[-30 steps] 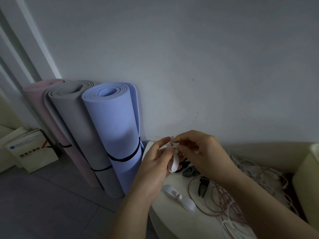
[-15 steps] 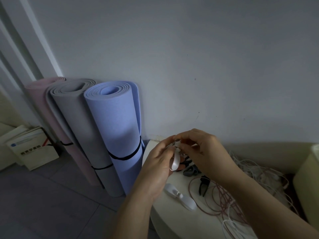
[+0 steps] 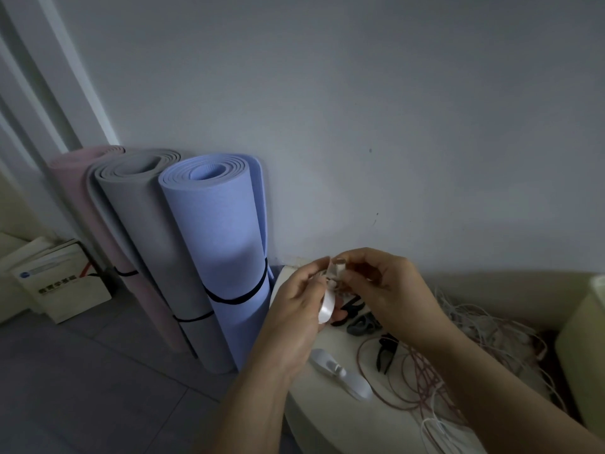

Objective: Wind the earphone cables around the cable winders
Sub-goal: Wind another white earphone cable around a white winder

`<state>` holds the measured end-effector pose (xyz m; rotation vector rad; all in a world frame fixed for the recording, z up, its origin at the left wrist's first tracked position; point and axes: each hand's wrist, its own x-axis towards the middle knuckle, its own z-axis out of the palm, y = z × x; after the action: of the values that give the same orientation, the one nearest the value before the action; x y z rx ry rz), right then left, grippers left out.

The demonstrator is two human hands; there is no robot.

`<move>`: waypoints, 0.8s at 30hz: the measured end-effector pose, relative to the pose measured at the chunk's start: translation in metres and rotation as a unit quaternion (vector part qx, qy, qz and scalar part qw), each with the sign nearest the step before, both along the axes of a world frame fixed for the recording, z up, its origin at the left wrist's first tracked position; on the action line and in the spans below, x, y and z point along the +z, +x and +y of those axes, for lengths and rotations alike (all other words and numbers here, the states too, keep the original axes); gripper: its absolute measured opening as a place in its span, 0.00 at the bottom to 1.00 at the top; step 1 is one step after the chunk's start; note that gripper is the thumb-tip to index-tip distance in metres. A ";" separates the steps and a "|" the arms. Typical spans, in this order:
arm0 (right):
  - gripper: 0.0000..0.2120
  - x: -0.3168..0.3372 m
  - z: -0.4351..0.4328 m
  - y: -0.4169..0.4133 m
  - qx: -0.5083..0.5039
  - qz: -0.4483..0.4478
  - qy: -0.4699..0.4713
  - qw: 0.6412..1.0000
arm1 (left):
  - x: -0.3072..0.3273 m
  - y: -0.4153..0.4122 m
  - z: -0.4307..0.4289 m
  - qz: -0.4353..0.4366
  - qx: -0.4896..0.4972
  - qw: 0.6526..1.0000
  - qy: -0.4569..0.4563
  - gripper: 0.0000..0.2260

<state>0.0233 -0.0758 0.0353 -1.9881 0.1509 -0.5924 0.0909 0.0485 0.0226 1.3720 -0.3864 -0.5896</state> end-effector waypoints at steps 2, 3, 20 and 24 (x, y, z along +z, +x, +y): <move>0.08 0.000 0.000 0.001 -0.003 0.002 0.003 1.000 | 0.000 0.000 0.000 -0.003 0.002 1.000 0.000 0.12; 0.08 -0.001 0.001 0.001 -0.005 -0.001 -0.014 1.000 | 0.000 0.000 0.000 -0.003 0.006 1.000 0.001 0.12; 0.07 -0.003 0.009 0.006 -0.011 -0.122 -0.201 0.972 | 0.000 -0.004 0.004 -0.060 0.016 0.998 -0.015 0.16; 0.06 -0.002 0.007 0.008 -0.004 -0.129 -0.193 0.973 | -0.003 -0.004 0.004 -0.064 0.023 0.997 -0.022 0.17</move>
<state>0.0311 -0.0691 0.0334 -2.2568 -0.1263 -0.9354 0.0871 0.0521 0.0196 1.3777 -0.4670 -0.4540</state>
